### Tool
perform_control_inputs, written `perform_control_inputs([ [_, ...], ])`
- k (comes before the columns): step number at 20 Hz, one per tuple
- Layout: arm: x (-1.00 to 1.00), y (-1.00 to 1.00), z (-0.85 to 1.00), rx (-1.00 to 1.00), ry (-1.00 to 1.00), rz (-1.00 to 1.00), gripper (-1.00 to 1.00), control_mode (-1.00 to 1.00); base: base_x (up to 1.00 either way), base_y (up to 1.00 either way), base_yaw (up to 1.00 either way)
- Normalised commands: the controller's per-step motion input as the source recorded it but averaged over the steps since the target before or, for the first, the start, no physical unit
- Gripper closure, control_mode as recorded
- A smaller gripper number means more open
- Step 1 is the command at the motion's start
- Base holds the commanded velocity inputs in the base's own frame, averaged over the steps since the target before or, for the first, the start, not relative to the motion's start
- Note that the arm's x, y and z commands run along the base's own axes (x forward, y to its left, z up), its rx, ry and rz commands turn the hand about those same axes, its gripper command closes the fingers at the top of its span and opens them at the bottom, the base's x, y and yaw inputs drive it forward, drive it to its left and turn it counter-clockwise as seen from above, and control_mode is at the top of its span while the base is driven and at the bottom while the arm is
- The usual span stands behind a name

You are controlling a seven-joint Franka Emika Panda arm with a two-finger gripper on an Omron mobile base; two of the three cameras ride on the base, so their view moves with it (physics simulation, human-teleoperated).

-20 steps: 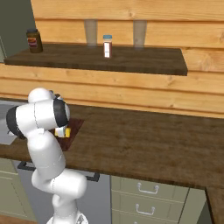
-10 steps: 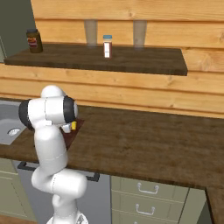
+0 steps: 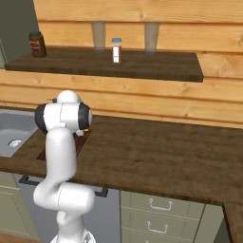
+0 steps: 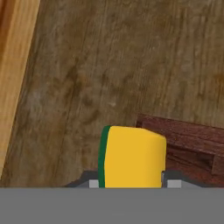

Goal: Pick up the sponge from the counter and clean the cutting board by briefly scrubbing or pressing down on the cutting board. Once finished, release the sponge.

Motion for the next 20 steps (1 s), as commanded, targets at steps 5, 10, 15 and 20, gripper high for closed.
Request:
perform_control_inputs([
  [5, 0.19, 0.07, -0.09, 0.00, -0.01, -0.07, 1.00, -1.00, 0.00, 0.00, 0.00],
  [10, -0.35, 0.19, 0.27, 0.00, 0.00, -0.11, 1.00, -1.00, 0.00, 0.00, 0.00],
  [15, -0.51, 0.26, 0.07, 0.00, 0.00, -0.08, 1.00, -1.00, 0.00, 0.00, 0.00],
  [20, -0.21, 0.64, 0.00, 0.00, 0.00, -0.03, 1.00, -1.00, 0.00, 0.00, 0.00],
])
